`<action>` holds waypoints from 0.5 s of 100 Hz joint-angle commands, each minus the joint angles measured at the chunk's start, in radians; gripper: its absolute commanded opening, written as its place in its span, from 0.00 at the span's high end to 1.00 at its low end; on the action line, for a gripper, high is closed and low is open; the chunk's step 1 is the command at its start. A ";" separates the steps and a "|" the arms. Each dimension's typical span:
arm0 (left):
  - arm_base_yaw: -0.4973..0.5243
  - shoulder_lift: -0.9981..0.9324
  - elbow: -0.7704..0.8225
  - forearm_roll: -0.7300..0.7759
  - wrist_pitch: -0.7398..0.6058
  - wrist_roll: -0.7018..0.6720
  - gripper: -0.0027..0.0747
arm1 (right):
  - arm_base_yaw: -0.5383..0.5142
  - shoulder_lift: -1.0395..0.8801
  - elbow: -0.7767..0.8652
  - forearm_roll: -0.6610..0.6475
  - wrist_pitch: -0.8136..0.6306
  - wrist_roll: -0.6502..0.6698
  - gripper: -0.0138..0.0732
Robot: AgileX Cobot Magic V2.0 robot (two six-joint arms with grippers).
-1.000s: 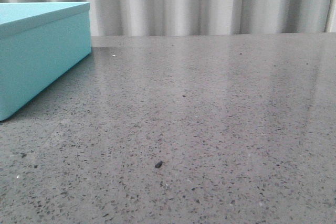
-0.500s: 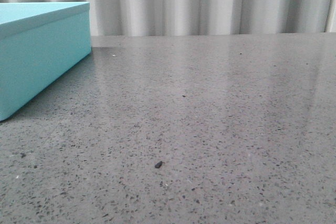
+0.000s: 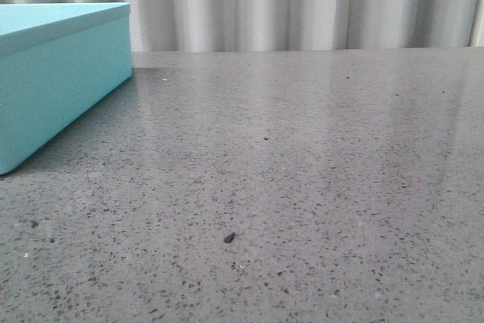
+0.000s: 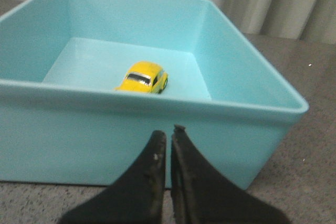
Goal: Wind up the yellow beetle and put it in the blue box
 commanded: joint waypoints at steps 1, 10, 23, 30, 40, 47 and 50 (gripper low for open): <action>0.001 0.008 0.023 0.034 -0.134 -0.001 0.99 | 0.003 0.012 -0.020 -0.001 -0.052 -0.007 0.90; 0.001 0.008 0.090 0.174 -0.313 -0.001 0.99 | 0.003 0.012 -0.020 0.001 -0.043 -0.007 0.90; 0.002 0.008 0.169 0.255 -0.556 -0.001 0.99 | 0.003 0.012 -0.020 0.007 -0.031 -0.007 0.90; 0.002 0.008 0.196 0.263 -0.565 -0.001 0.99 | 0.003 0.012 -0.018 0.012 -0.027 -0.007 0.90; 0.002 0.008 0.195 0.268 -0.464 -0.001 0.99 | 0.003 0.012 -0.018 0.014 -0.023 -0.007 0.90; 0.002 0.008 0.195 0.269 -0.443 -0.001 0.99 | 0.003 0.012 -0.018 0.014 -0.018 -0.007 0.90; 0.002 0.008 0.195 0.269 -0.437 -0.001 0.99 | 0.003 0.012 -0.018 0.014 -0.013 -0.007 0.90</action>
